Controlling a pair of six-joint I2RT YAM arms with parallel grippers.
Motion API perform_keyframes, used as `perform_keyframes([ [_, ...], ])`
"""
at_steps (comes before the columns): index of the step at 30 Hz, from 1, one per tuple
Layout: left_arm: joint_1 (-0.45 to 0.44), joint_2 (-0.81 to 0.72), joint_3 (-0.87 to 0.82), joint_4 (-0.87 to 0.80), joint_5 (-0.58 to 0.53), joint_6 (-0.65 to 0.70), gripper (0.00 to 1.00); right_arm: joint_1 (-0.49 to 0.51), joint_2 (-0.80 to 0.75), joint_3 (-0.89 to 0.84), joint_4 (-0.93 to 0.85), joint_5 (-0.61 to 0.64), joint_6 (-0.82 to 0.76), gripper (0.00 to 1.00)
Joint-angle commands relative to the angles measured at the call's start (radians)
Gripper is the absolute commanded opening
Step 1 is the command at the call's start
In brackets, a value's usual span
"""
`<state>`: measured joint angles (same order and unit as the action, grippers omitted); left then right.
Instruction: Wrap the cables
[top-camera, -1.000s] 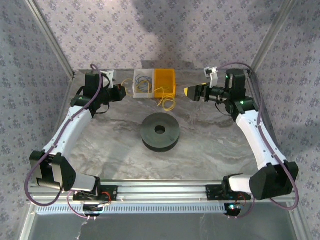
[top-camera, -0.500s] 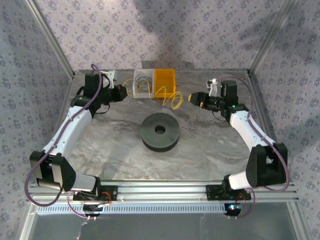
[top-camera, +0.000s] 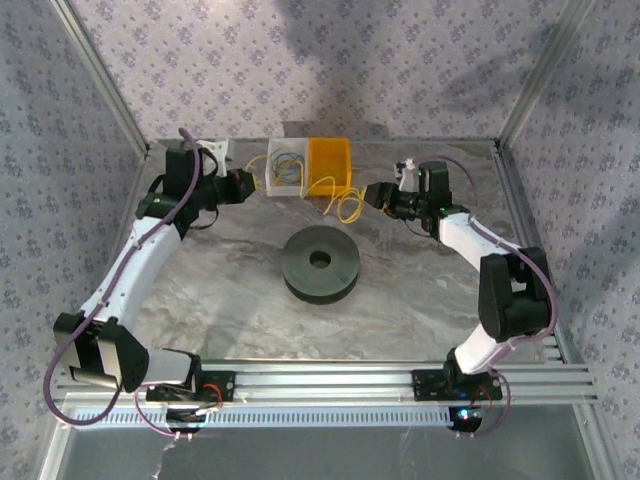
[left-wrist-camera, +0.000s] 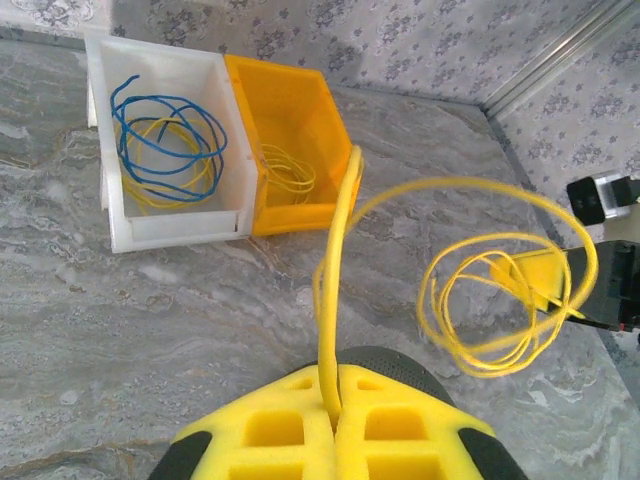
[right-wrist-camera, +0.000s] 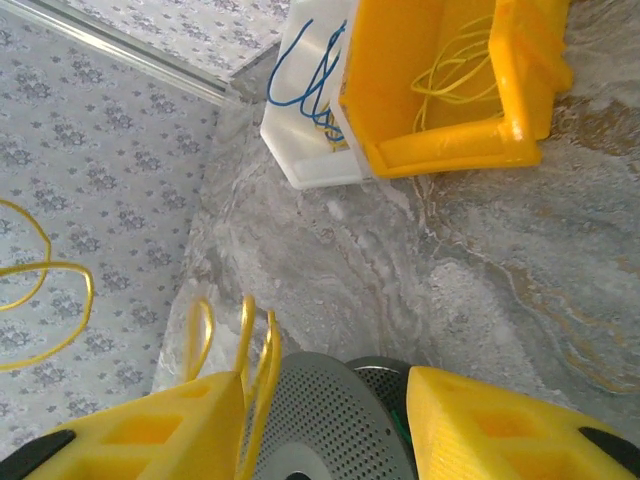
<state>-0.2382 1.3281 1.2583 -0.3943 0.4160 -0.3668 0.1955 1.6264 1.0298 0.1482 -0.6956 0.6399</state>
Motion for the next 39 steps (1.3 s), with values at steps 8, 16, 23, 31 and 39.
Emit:
perform_keyframes([
  [8,-0.009,-0.033,0.019,0.008,0.032,0.008,0.00,0.024,0.024,0.039,0.106,-0.033,0.069,0.44],
  [16,-0.009,-0.044,0.012,0.011,0.028,0.009,0.00,0.044,0.050,0.043,0.171,-0.060,0.128,0.38],
  [23,-0.009,-0.048,0.008,0.014,0.024,0.009,0.00,0.067,0.073,0.041,0.226,-0.068,0.182,0.31],
  [31,-0.009,-0.046,0.004,0.023,0.024,0.006,0.00,0.088,0.099,0.047,0.294,-0.067,0.247,0.18],
  [39,-0.009,-0.035,-0.002,0.031,0.022,0.006,0.00,0.083,0.090,0.056,0.272,-0.067,0.236,0.00],
])
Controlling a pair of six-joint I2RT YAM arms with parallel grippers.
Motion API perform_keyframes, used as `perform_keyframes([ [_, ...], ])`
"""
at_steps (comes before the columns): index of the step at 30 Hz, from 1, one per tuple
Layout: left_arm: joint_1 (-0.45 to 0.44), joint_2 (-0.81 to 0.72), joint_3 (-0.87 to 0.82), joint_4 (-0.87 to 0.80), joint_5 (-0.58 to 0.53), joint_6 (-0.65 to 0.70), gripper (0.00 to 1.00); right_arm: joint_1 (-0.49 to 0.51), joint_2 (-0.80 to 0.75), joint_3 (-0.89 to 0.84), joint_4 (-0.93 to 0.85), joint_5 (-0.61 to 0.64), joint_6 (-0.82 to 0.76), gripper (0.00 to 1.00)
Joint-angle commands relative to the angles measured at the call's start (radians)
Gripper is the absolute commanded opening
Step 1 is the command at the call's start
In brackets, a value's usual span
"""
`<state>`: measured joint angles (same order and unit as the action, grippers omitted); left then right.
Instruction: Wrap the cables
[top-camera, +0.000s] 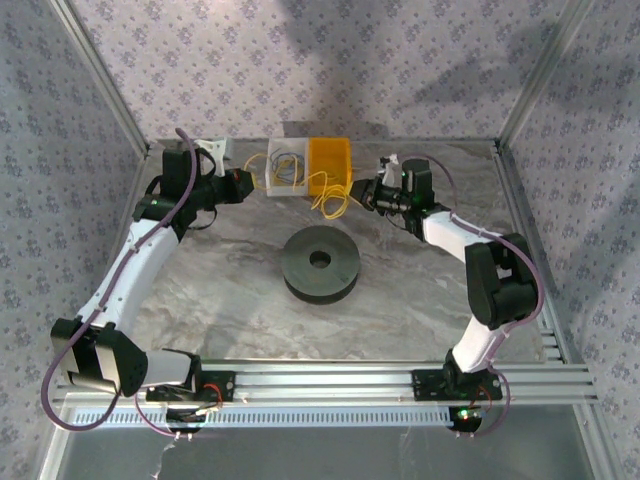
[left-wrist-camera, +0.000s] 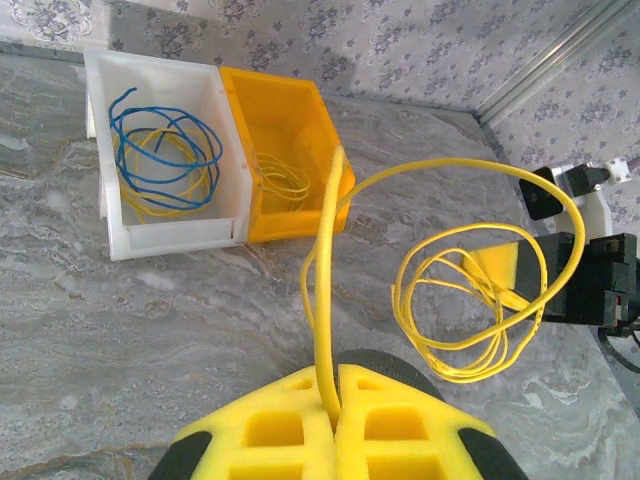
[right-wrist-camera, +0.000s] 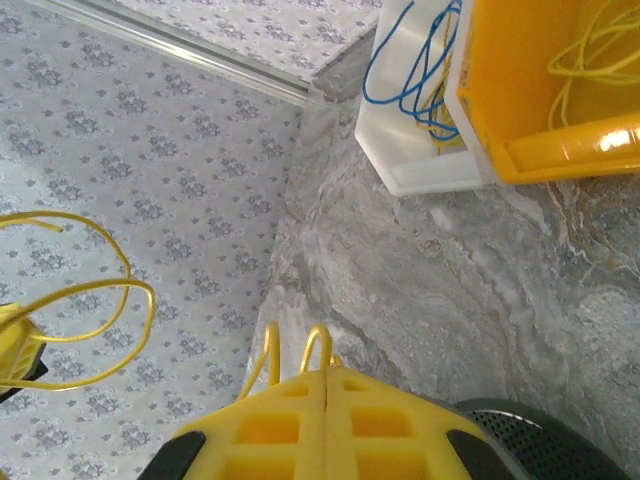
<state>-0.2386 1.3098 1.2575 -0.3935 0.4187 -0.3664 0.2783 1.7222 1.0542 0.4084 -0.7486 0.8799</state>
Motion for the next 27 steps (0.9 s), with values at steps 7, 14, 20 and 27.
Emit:
perform_keyframes([
  [7,-0.008,-0.005,-0.006,0.036,0.017,0.010,0.00,-0.049,-0.068,0.009,-0.078,-0.020,-0.071,0.00],
  [14,-0.009,0.005,-0.004,0.040,0.017,0.012,0.00,-0.101,-0.138,-0.032,-0.126,-0.041,-0.086,0.00],
  [20,-0.008,0.011,-0.001,0.040,0.019,0.012,0.00,-0.112,-0.183,-0.055,-0.162,-0.038,-0.107,0.00],
  [27,-0.008,0.011,0.002,0.036,0.019,0.014,0.00,-0.136,-0.214,-0.076,-0.176,-0.045,-0.112,0.00],
])
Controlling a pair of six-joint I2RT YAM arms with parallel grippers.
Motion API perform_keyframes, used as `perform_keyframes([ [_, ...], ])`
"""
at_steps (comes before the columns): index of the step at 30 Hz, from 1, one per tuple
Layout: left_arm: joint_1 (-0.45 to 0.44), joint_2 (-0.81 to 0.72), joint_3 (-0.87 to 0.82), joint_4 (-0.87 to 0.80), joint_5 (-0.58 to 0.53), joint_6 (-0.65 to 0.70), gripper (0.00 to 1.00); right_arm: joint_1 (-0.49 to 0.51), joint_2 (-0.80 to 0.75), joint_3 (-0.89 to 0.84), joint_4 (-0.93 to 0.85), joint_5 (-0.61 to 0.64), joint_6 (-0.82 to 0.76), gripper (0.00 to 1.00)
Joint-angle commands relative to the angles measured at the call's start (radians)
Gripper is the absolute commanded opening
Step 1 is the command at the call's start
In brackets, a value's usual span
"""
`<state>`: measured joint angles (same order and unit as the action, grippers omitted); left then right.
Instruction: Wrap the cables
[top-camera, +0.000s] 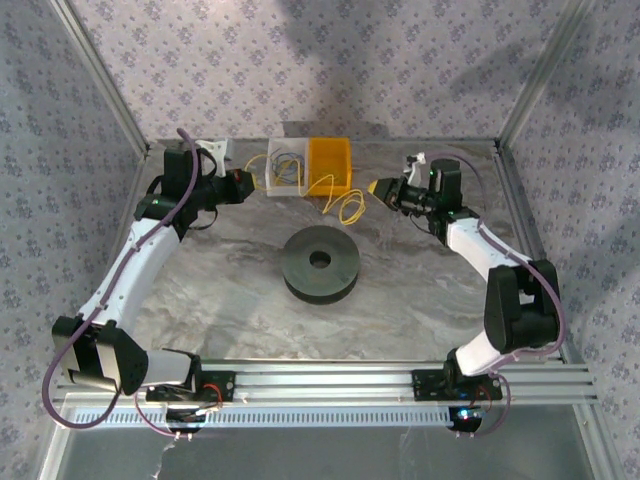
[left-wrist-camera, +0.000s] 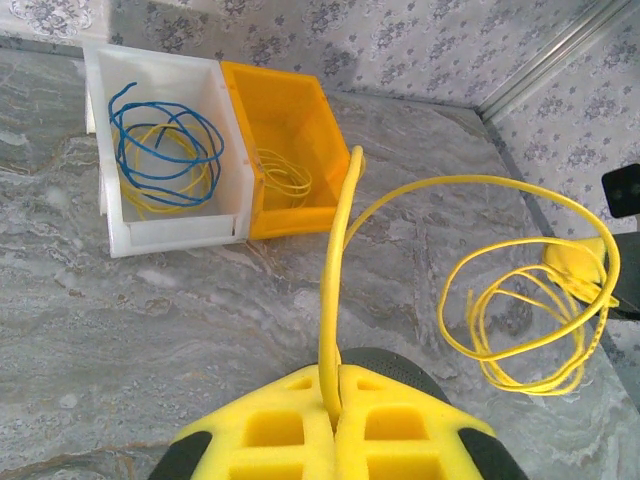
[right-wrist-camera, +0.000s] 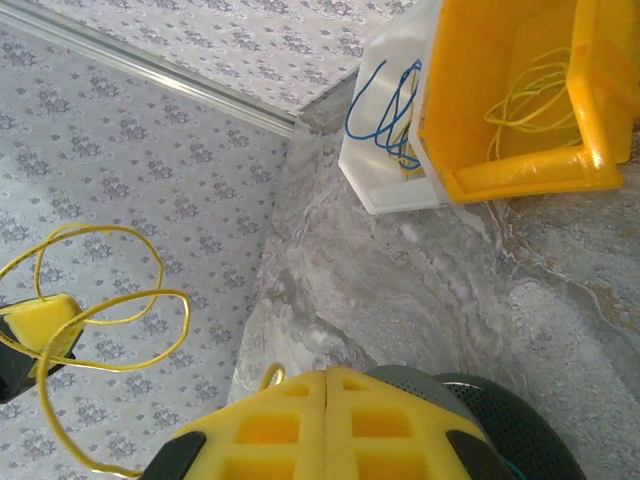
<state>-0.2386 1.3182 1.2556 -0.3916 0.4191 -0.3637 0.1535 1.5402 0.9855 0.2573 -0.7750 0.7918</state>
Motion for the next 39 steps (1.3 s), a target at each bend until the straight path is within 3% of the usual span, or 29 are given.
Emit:
perform_keyframes([
  [1,-0.008,0.003,0.005,0.035,0.018,0.011,0.00,-0.014,-0.034,-0.008,-0.026,-0.022,-0.025,0.00],
  [5,-0.008,0.001,0.006,0.033,0.018,0.009,0.00,-0.018,-0.047,-0.015,-0.030,-0.035,-0.016,0.19],
  [13,-0.009,0.001,0.004,0.033,0.017,0.009,0.00,-0.007,-0.095,-0.065,-0.036,-0.041,0.004,0.39],
  [23,-0.009,-0.002,0.002,0.032,0.016,0.009,0.00,0.038,-0.092,-0.077,-0.008,-0.025,0.033,0.36],
  [35,-0.009,-0.003,-0.002,0.033,0.015,0.012,0.00,0.047,-0.109,-0.095,-0.026,-0.001,0.029,0.38],
  [39,-0.008,-0.003,-0.004,0.034,0.015,0.011,0.00,0.047,-0.109,-0.095,-0.015,-0.003,0.036,0.34],
])
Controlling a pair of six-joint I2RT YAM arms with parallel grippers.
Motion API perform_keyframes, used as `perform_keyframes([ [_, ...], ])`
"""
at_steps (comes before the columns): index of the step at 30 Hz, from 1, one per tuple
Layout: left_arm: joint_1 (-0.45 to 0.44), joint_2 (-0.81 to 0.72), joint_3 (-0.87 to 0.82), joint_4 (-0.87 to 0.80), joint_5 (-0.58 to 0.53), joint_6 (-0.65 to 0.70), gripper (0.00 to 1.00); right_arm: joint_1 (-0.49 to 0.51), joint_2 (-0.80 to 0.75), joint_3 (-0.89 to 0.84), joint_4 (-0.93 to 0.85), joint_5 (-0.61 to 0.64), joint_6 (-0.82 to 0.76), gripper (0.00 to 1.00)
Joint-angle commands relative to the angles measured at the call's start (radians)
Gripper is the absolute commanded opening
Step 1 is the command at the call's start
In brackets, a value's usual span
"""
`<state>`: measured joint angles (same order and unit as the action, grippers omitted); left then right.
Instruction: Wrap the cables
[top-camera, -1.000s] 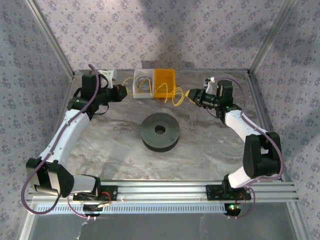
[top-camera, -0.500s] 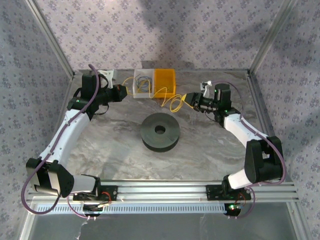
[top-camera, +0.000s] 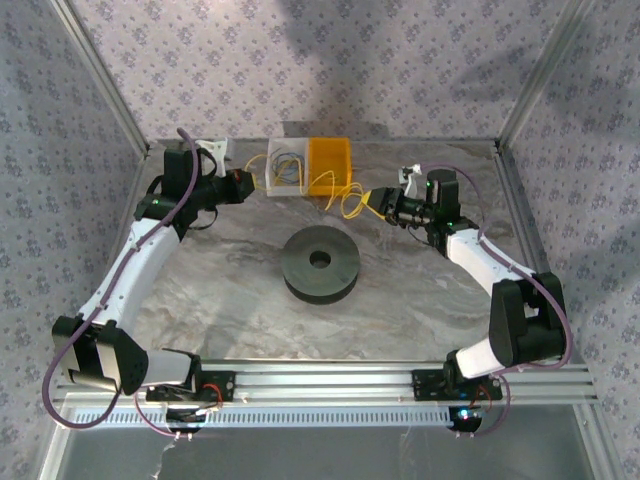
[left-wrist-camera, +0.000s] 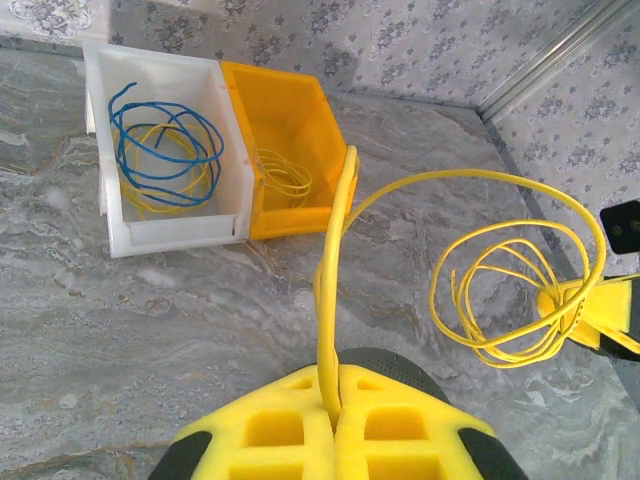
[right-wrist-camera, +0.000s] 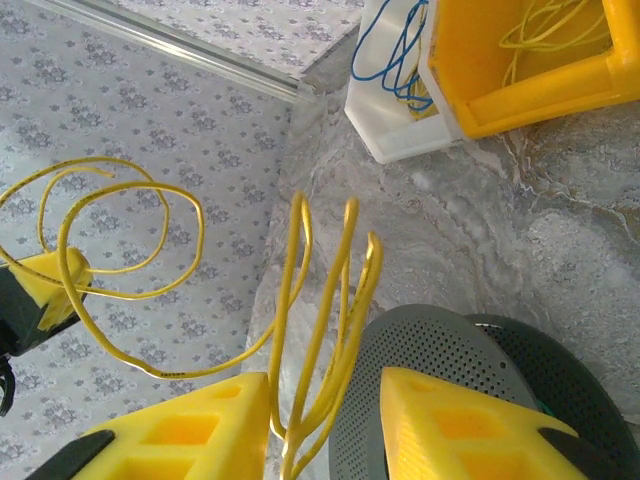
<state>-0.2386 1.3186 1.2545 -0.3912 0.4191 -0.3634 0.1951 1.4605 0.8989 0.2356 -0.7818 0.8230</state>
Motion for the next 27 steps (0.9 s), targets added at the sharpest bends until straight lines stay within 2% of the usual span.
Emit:
perform_keyframes([
  [1,-0.008,-0.003,-0.003,0.034,0.015,0.011,0.00,0.006,-0.029,-0.008,0.008,0.004,0.008,0.33],
  [16,-0.008,-0.007,-0.005,0.035,0.017,0.010,0.00,0.011,-0.023,-0.013,0.068,0.027,0.036,0.14],
  [27,-0.008,-0.007,-0.007,0.033,0.012,0.015,0.00,0.001,-0.024,-0.010,0.033,0.029,0.010,0.00],
])
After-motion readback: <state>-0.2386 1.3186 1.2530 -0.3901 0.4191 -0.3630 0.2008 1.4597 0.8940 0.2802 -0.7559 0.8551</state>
